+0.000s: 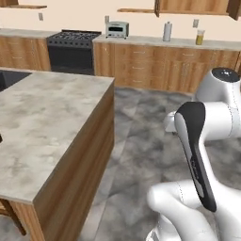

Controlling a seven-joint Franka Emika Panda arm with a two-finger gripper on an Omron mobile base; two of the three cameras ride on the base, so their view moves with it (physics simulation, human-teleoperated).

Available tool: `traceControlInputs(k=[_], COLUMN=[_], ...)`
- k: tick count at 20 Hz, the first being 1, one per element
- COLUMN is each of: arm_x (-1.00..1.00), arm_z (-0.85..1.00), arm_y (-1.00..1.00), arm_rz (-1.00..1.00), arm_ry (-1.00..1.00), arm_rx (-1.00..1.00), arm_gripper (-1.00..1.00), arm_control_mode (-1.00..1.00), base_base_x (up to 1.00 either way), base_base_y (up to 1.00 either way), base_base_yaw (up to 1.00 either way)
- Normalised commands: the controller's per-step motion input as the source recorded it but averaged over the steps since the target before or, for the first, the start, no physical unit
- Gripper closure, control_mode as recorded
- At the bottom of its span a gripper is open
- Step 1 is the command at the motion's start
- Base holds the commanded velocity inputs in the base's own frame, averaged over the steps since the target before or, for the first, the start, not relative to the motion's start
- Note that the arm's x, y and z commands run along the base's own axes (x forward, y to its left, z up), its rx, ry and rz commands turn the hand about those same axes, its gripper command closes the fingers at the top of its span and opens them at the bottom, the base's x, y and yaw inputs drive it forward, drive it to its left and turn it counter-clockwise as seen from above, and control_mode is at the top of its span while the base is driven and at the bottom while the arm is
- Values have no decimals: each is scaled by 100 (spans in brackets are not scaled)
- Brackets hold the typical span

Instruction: There is a tray on the dining counter. Grab the cup, mug, and pitcher and place them on the tray. The pitcher may be placed next to the tray if it cannot fit the tray.

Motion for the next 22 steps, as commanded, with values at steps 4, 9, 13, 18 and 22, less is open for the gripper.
traceControlInputs(k=[4, 9, 13, 18, 22], arm_x=[0, 0, 0, 0, 0], arm_z=[0, 0, 0, 0, 0], arm_y=[0, 0, 0, 0, 0], arm_rz=[0, 0, 0, 0, 0], arm_ry=[0, 0, 0, 0, 0], arm_rx=[0, 0, 0, 0, 0], arm_gripper=[-100, -100, -100, -100, -100], arm_control_mode=[100, 100, 100, 100, 100], base_base_x=[100, 98, 99, 100, 95], base_base_y=[-51, -83, -89, -71, -67], base_base_yaw=[0, 0, 0, -6, -14])
